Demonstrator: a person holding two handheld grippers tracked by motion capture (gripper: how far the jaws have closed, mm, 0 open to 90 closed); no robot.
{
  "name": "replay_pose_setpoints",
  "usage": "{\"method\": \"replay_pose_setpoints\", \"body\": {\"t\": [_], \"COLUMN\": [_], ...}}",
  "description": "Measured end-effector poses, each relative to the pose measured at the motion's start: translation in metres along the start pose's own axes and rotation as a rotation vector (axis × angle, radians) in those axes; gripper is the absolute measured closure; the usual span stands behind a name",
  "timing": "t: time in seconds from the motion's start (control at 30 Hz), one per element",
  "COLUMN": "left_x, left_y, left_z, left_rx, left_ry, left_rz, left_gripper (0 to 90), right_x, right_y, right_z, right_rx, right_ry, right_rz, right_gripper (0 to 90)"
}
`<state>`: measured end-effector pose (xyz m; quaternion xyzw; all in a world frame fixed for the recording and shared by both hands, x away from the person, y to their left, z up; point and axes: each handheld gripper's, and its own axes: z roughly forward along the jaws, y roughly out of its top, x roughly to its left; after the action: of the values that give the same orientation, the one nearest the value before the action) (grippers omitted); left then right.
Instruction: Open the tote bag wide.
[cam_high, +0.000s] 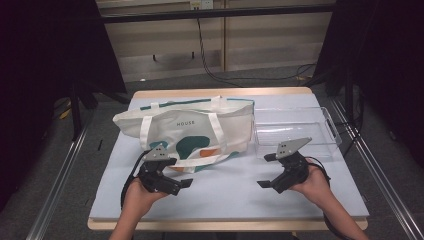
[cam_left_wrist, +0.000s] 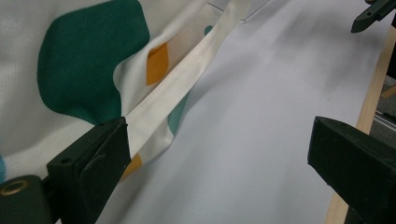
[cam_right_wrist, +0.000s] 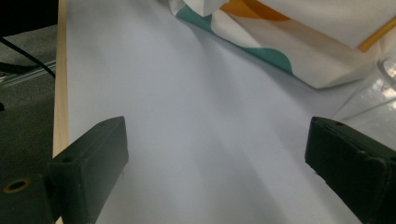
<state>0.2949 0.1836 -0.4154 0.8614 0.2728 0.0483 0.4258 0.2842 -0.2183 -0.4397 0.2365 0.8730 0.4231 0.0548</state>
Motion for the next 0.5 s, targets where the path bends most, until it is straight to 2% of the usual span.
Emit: {"method": "replay_pose_setpoints", "body": {"t": [0.2, 0.33, 0.5], "left_x": [0.004, 0.006, 0.011], "left_y": [0.007, 0.013, 0.020], "left_z": [-0.005, -0.010, -0.017], "left_rx": [-0.006, 0.022, 0.028], "left_ry": [-0.007, -0.011, -0.018], "left_rz": [0.004, 0.011, 0.013], "left_gripper": [5.9, 5.9, 6.1], "right_x": [0.000, -0.002, -0.006], "right_y": [0.016, 0.025, 0.035], "right_z": [0.001, -0.002, -0.005], "right_rx": [0.011, -0.001, -0.008], "right_ry": [0.013, 0.025, 0.023], "right_rz": [-0.018, -0.017, -0.015], "right_gripper": [5.9, 6.1, 6.2]}}
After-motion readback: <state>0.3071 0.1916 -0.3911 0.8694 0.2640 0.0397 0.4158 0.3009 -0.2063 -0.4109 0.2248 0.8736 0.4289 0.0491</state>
